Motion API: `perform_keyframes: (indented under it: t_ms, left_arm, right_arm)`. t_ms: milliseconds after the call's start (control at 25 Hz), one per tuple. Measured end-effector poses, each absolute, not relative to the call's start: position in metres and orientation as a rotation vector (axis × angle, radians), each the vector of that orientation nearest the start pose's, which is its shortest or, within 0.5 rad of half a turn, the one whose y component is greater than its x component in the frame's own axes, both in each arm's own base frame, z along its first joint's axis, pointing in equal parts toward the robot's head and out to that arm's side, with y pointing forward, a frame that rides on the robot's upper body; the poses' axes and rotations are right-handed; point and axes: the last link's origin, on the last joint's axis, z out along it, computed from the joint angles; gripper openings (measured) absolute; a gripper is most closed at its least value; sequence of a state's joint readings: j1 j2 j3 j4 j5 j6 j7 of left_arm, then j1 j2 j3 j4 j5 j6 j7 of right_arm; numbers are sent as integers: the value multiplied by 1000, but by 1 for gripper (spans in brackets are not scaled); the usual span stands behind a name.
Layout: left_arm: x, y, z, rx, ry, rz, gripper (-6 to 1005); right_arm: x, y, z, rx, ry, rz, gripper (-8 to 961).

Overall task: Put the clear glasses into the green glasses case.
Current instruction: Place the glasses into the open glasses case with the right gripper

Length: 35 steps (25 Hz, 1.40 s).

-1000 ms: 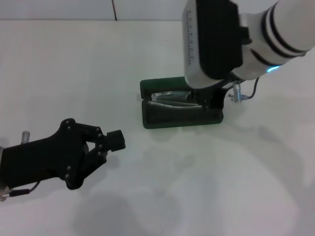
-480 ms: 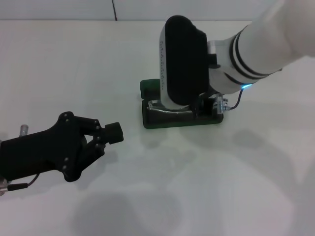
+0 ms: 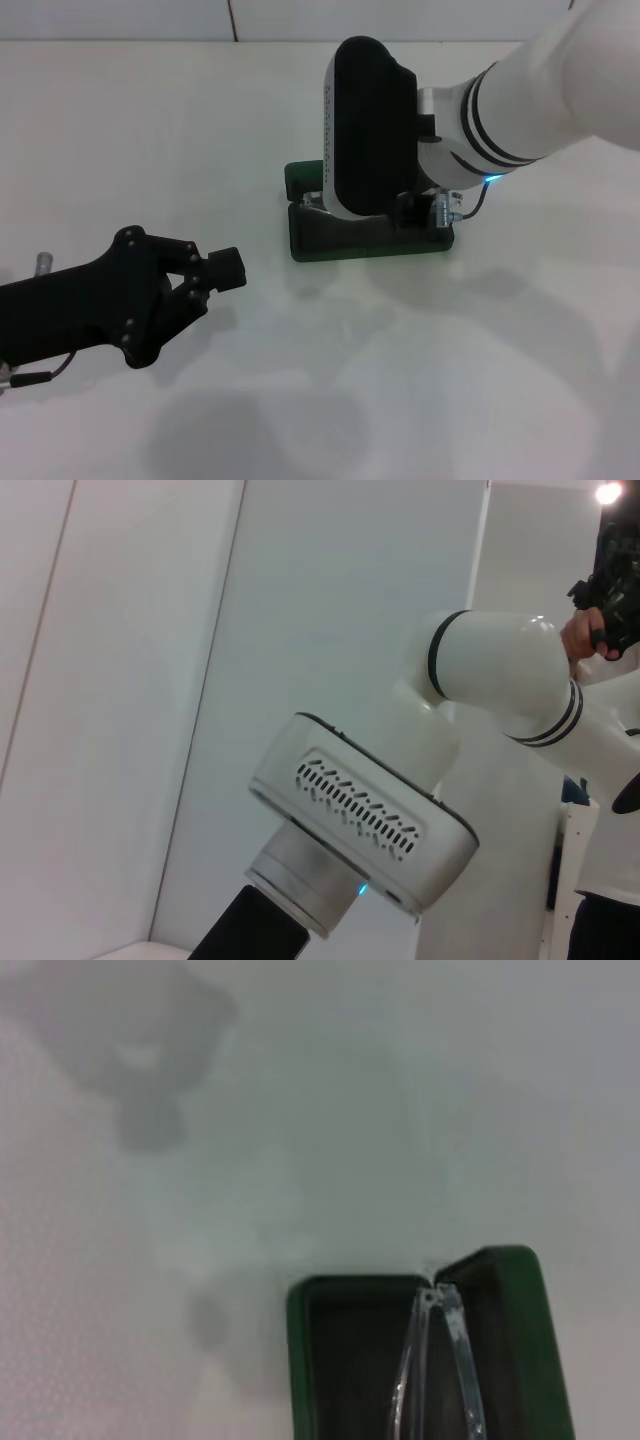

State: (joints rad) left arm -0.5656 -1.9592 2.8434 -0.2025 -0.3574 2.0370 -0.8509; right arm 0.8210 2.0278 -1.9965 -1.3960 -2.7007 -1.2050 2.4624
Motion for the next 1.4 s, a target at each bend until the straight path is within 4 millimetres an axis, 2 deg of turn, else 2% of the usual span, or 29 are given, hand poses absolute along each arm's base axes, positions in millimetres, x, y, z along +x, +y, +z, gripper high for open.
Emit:
perform_keyframes:
  t_ms: [440,720,960,1400]
  left_arm:
    - [-278,249,19,-2729,-366,-1292,45]
    - [-302,242,46,-2791,-426,-1163,45]
    - [-318,232,59,-2776,-470,-1104,45]
    - [-311,238,56,-2769,-435,-1133,45]
  right_arm:
    - [77,362,-82,-2558,-352,-705,89]
    - [81,363,-83,-2555,-343,-713,89]
    - [83,365,-84,-2550,-338,-707,89]
    - [81,366,-88,-2547,-363,-694,90]
